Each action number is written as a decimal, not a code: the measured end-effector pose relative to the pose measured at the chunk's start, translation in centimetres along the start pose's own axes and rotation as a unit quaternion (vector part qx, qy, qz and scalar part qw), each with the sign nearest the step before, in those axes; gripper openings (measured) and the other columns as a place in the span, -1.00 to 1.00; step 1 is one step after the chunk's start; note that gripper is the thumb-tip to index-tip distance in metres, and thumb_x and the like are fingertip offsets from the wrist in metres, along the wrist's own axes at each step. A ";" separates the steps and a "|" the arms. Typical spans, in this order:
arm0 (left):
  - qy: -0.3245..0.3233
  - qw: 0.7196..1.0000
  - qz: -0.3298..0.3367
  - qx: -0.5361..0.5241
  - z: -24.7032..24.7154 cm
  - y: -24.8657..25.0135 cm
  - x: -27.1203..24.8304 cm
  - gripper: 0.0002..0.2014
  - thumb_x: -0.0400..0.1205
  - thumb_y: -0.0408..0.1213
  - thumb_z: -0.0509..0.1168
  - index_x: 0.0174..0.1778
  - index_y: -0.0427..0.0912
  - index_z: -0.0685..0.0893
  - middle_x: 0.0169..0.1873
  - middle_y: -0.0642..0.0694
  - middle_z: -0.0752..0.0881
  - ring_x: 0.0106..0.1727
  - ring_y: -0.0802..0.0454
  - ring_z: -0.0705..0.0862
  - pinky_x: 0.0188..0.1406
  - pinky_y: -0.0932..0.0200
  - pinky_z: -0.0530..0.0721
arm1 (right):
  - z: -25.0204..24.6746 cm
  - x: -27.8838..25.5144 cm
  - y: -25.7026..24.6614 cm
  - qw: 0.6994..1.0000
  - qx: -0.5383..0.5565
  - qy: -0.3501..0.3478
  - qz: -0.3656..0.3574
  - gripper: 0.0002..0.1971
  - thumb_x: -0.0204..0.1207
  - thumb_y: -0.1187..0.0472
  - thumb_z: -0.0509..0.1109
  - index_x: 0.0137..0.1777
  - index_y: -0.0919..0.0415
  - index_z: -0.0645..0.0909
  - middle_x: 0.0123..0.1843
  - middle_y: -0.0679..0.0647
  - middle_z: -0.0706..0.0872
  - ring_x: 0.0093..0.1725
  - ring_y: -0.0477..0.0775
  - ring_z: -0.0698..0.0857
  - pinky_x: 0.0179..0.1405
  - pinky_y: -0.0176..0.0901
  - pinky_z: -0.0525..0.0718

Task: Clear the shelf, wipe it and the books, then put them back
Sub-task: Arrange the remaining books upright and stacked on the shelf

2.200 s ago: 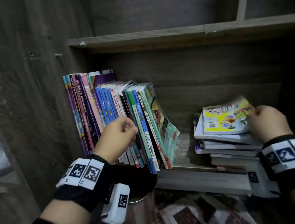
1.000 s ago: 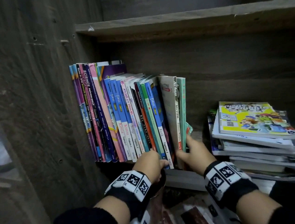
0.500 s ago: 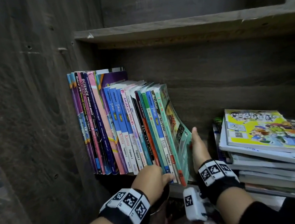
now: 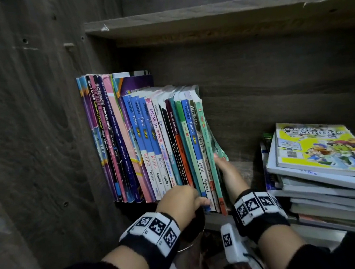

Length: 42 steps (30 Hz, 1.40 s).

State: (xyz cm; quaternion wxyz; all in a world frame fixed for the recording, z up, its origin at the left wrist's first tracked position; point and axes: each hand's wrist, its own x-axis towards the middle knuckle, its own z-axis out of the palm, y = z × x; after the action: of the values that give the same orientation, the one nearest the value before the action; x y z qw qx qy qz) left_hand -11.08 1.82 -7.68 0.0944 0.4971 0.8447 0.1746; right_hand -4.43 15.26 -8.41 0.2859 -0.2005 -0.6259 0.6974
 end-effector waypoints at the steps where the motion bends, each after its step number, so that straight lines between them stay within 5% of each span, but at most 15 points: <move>1: -0.004 1.000 -0.004 -0.004 -0.1 -0.1 -0.1 -0.57 0.68 0.03 0.24 -0.06 -0.32 0.75 -0.19 -0.22 0.75 -0.04 -0.19 0.75 0.07 0.02 0.68 | 0.0 -0.2 0.0 0.999 -0.028 0.025 -0.016 -0.68 0.66 -0.08 0.20 0.14 0.04 0.72 0.14 0.05 0.79 0.19 0.08 0.73 0.42 0.21 0.51; 3: -0.007 1.000 -0.005 -0.017 -0.4 -0.4 -0.2 -0.57 0.68 0.03 0.23 -0.08 -0.33 0.74 -0.14 -0.28 0.77 -0.05 -0.20 0.75 0.05 -0.01 0.69 | 0.3 -0.8 0.2 0.997 -0.054 0.043 -0.030 -0.72 0.63 -0.13 0.23 0.06 -0.05 0.72 0.10 -0.09 0.78 0.17 -0.05 0.70 0.42 0.13 0.51; 7: -0.033 0.999 0.014 -0.039 -1.4 -1.4 -1.3 -0.62 0.66 -0.02 0.29 -0.12 -0.32 0.73 -0.26 -0.14 0.70 -0.14 -0.11 0.74 -0.05 0.05 0.67 | 1.0 -2.1 1.2 0.995 -0.054 0.062 -0.060 -0.39 0.43 -0.45 0.22 0.28 -0.07 0.67 0.24 -0.05 0.75 0.28 -0.01 0.68 0.41 0.18 0.52; 13: 0.169 0.970 -0.010 -0.175 -4.4 -3.3 -2.2 -0.59 0.75 -0.05 0.12 -0.31 -0.24 0.61 -0.32 -0.24 0.77 -0.26 -0.16 0.78 -0.09 -0.06 0.76 | 2.2 -3.1 2.7 0.986 -0.098 0.074 -0.114 -0.15 0.35 -0.64 -0.03 0.53 -0.19 0.40 0.51 -0.18 0.51 0.52 -0.14 0.43 0.55 0.17 0.35; 17: 0.202 0.961 -0.031 -0.186 -4.3 -2.7 -1.5 -0.59 0.75 -0.11 0.13 -0.30 -0.33 0.59 -0.35 -0.28 0.74 -0.29 -0.20 0.76 -0.14 -0.02 0.77 | 2.5 -3.4 2.0 0.982 -0.143 0.076 -0.102 0.00 0.27 -0.68 -0.16 0.61 -0.11 0.30 0.59 -0.13 0.40 0.58 -0.15 0.33 0.62 0.10 0.26; 20: 0.165 0.958 -0.035 -0.233 -4.5 -2.7 -1.8 -0.63 0.76 -0.14 0.12 -0.33 -0.24 0.53 -0.44 -0.12 0.62 -0.42 -0.03 0.64 -0.34 0.25 0.69 | 2.2 -4.2 0.9 0.976 -0.193 0.038 -0.097 -0.10 0.43 -0.55 -0.24 0.66 -0.05 0.18 0.66 -0.09 0.28 0.64 -0.12 0.22 0.67 -0.01 0.12; 24: 0.255 0.922 -0.016 -0.290 -6.5 -3.3 -2.1 -0.62 0.75 -0.07 0.11 -0.32 -0.18 0.57 -0.42 -0.11 0.68 -0.40 -0.01 0.66 -0.20 0.00 0.74 | 0.7 -5.3 -1.3 0.962 -0.260 -0.034 -0.071 -0.23 0.52 -0.32 -0.09 0.68 0.03 0.09 0.66 -0.12 0.19 0.58 -0.24 0.16 0.50 -0.36 0.03; 27: 0.316 0.896 -0.006 -0.311 -7.6 -3.3 -1.7 -0.61 0.74 -0.06 0.13 -0.29 -0.24 0.59 -0.43 -0.17 0.71 -0.39 -0.08 0.71 -0.21 -0.02 0.77 | 0.6 -6.1 -2.0 0.944 -0.314 -0.054 -0.087 -0.26 0.57 -0.11 0.32 0.68 -0.08 0.08 0.56 -0.20 0.34 0.49 -0.21 0.33 0.50 -0.20 0.29; 29: 0.319 0.894 -0.015 -0.315 -7.8 -2.9 -1.5 -0.60 0.73 -0.05 0.16 -0.30 -0.27 0.59 -0.47 -0.19 0.70 -0.40 -0.14 0.73 -0.27 0.02 0.76 | 1.1 -6.1 -1.6 0.921 -0.373 -0.033 -0.110 -0.23 0.56 0.00 0.40 0.68 -0.14 0.06 0.49 -0.13 0.50 0.40 -0.15 0.51 0.42 -0.15 0.47; 34: 0.312 0.892 -0.029 -0.326 -7.9 -2.5 -1.2 -0.63 0.73 -0.08 0.18 -0.30 -0.27 0.57 -0.48 -0.17 0.67 -0.46 -0.04 0.68 -0.38 0.13 0.73 | 2.5 -6.1 -1.2 0.898 -0.426 0.019 -0.109 -0.25 0.63 0.04 0.32 0.68 -0.16 -0.06 0.35 0.04 0.66 0.23 0.06 0.68 0.18 -0.13 0.60; 42: 0.278 0.927 -0.005 -0.252 -6.8 -1.2 -2.7 -0.56 0.73 0.01 0.13 -0.35 -0.17 0.64 -0.48 -0.12 0.75 -0.37 -0.14 0.76 -0.11 -0.15 0.76 | 1.7 -5.8 -3.3 0.912 -0.396 -0.064 -0.089 -0.38 0.70 0.08 0.20 0.70 0.04 0.05 0.59 0.01 0.40 0.53 0.00 0.41 0.52 -0.11 0.38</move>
State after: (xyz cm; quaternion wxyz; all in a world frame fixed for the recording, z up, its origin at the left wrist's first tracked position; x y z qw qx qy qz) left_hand -13.01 -2.45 -1.95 -0.0213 0.3839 0.7676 0.5128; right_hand -0.62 10.33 -5.35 0.2032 -0.1958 -0.8830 0.3750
